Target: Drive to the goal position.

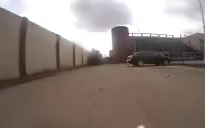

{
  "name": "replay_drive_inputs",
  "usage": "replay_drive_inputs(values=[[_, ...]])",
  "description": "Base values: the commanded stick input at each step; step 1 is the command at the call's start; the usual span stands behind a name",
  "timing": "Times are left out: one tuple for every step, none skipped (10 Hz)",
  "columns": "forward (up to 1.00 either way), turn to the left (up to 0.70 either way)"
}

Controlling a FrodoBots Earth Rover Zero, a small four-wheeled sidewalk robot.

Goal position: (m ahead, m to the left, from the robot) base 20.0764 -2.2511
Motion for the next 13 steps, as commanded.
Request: replay_drive_inputs(values=[[0.70,0.00],[0.70,0.00],[0.70,0.00],[0.70,0.00],[0.70,0.00],[0.70,0.00],[0.70,0.00],[0.70,0.00],[0.70,0.00],[0.70,0.00],[0.70,0.00],[0.70,0.00],[0.70,0.00]])
